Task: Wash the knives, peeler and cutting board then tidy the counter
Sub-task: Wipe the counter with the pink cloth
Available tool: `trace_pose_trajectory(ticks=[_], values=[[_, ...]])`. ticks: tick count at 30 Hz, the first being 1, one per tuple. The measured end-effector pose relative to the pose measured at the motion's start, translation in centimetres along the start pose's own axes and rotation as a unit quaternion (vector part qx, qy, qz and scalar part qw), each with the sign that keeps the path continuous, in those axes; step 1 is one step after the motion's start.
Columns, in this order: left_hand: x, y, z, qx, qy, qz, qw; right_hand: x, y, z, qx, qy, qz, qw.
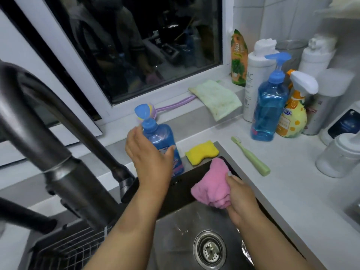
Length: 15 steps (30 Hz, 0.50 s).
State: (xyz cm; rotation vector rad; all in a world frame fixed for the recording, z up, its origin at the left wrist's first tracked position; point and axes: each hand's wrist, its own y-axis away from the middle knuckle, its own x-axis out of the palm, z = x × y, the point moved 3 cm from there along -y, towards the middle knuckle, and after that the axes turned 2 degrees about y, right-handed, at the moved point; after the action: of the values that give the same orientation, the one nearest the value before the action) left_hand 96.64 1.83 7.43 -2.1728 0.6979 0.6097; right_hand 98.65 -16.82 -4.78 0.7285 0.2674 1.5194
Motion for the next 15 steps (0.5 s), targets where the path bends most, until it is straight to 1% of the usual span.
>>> trace_pose_trajectory(ticks=[3,5,7,8,10,12,15], values=[[-0.2,-3.3,1.9,-0.072,0.017,0.124,0.99,1.2,0.1,-0.6,-0.015,0.021,0.008,1.0],[0.1,-4.8,2.9,-0.11,0.088,0.219,0.965,1.9,0.3,-0.7,-0.02,0.031,0.011,0.999],[0.2,-5.3,3.3,-0.136,0.126,0.276,0.943,2.8,0.8,-0.6,-0.029,0.039,0.017,0.999],[0.1,-5.5,3.5,-0.136,0.124,0.286,0.94,3.2,1.2,-0.7,-0.035,0.045,0.02,0.998],[-0.3,-5.8,3.2,-0.114,0.114,0.274,0.948,3.9,1.6,-0.8,-0.045,0.055,0.022,0.997],[-1.7,-6.6,2.4,-0.09,0.125,0.225,0.962,4.7,2.1,-0.8,-0.058,0.057,0.039,0.996],[-4.6,-8.3,0.6,-0.059,0.166,0.151,0.973,6.2,2.8,-0.4,-0.086,0.053,0.059,0.993]])
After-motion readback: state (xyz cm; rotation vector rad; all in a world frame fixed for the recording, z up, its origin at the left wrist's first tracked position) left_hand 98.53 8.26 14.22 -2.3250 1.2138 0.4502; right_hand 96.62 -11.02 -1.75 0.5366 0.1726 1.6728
